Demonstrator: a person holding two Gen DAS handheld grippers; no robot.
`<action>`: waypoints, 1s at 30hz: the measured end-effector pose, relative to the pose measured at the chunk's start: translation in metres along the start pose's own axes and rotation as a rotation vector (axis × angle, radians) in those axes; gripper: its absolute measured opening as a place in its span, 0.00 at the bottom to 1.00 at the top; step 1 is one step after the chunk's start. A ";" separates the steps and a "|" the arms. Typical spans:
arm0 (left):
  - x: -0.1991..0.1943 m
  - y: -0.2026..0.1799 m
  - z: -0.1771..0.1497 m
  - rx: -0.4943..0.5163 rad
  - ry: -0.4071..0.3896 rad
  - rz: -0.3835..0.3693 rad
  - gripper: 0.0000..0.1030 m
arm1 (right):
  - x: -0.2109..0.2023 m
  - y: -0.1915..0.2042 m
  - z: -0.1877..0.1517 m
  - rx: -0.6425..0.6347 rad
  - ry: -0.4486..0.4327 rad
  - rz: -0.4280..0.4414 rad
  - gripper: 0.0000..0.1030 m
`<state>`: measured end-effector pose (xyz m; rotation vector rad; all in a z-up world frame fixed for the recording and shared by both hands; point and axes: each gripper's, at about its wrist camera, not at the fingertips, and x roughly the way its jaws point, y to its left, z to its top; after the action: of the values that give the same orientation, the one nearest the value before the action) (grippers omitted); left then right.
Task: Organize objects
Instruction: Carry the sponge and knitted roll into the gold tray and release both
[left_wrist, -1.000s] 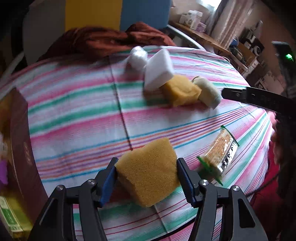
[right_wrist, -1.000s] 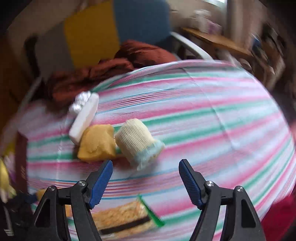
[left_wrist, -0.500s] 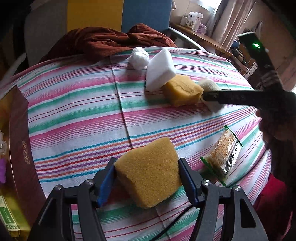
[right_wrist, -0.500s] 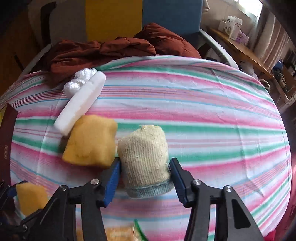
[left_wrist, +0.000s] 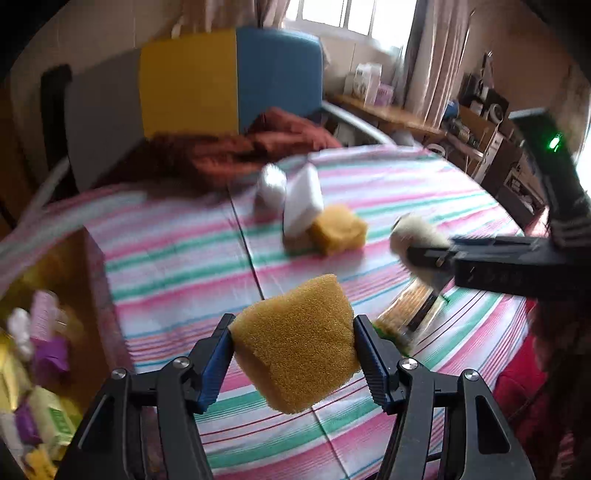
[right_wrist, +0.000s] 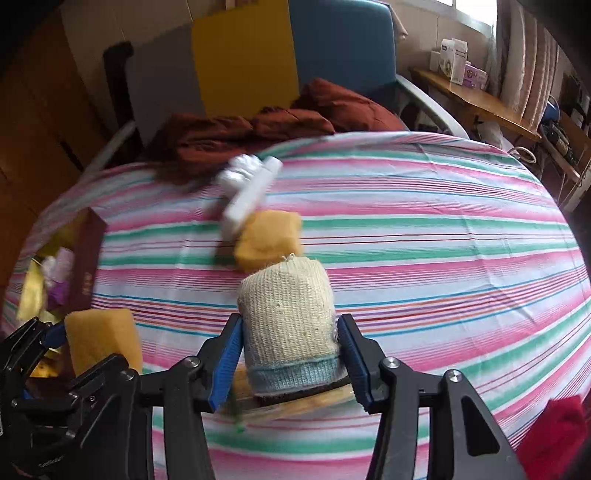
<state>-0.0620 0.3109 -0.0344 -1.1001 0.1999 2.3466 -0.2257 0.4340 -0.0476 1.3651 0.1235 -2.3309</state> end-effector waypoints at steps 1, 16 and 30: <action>-0.009 0.002 0.000 0.001 -0.022 0.007 0.62 | -0.004 0.005 -0.002 0.002 -0.008 0.009 0.50; -0.098 0.061 -0.026 -0.096 -0.163 0.093 0.64 | -0.020 0.112 -0.026 -0.022 -0.069 0.246 0.50; -0.134 0.146 -0.081 -0.287 -0.168 0.176 0.64 | -0.016 0.194 -0.045 -0.136 -0.032 0.358 0.51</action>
<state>-0.0142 0.1054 -0.0008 -1.0426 -0.1100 2.6731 -0.1026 0.2775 -0.0299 1.1741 0.0241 -2.0071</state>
